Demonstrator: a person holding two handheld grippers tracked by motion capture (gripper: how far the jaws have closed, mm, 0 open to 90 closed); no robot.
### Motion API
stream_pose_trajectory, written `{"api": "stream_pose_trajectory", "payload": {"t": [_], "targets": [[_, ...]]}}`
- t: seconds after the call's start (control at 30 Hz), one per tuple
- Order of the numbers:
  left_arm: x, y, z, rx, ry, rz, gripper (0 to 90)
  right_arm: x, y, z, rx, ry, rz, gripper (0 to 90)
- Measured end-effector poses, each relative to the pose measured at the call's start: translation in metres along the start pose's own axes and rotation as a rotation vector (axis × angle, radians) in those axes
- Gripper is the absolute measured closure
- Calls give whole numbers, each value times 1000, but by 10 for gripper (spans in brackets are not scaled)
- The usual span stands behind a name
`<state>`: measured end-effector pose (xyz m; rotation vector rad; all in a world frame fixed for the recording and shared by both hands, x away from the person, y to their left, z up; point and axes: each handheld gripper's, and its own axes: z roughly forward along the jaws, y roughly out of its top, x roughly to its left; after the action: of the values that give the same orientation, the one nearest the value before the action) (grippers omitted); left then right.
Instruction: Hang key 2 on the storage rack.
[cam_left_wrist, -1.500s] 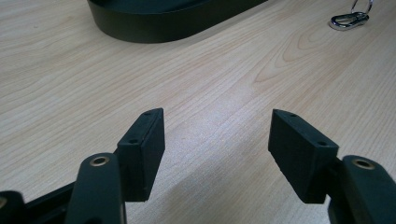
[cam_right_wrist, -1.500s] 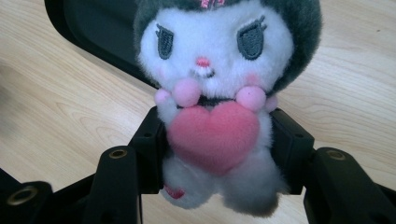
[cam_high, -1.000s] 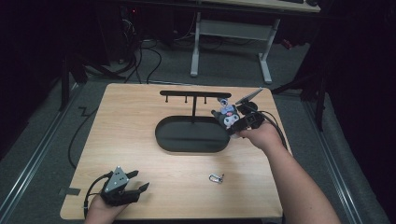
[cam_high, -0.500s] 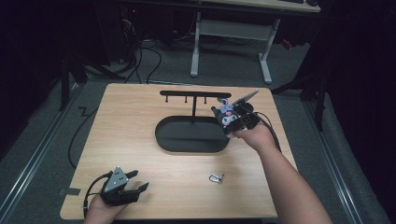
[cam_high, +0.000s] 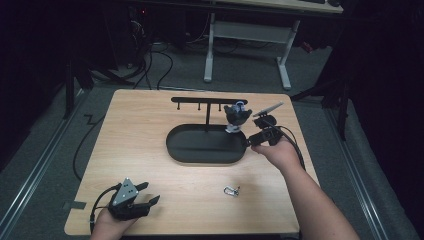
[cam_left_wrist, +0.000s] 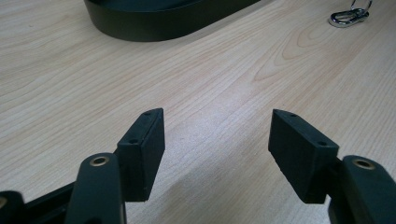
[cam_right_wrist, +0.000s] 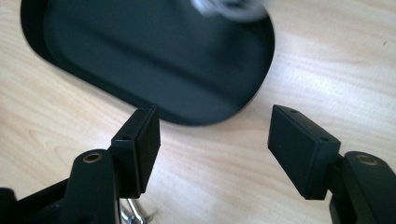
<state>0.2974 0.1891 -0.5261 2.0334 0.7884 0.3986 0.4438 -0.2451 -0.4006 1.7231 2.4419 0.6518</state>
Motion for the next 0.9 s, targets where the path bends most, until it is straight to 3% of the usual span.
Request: {"api": "stream_pose_trajectory", "payload": {"t": [0.1,0.2,0.33,0.63,0.9], "targets": [[-2,0,1,1,-1,3,370,3,-15,-1,-24,10,-11,366],[-3,0,2,7,-4,4,370,6,-32,0,-53,-12,-66,378],[-5,0,3,14,-5,5,372,5,-55,-1,-120,12,-61,405],[-8,1,4,23,-2,4,376,-1,-115,9,-280,-8,-57,422],[-10,0,5,28,1,-1,376,13,-162,32,-356,19,-42,431]]}}
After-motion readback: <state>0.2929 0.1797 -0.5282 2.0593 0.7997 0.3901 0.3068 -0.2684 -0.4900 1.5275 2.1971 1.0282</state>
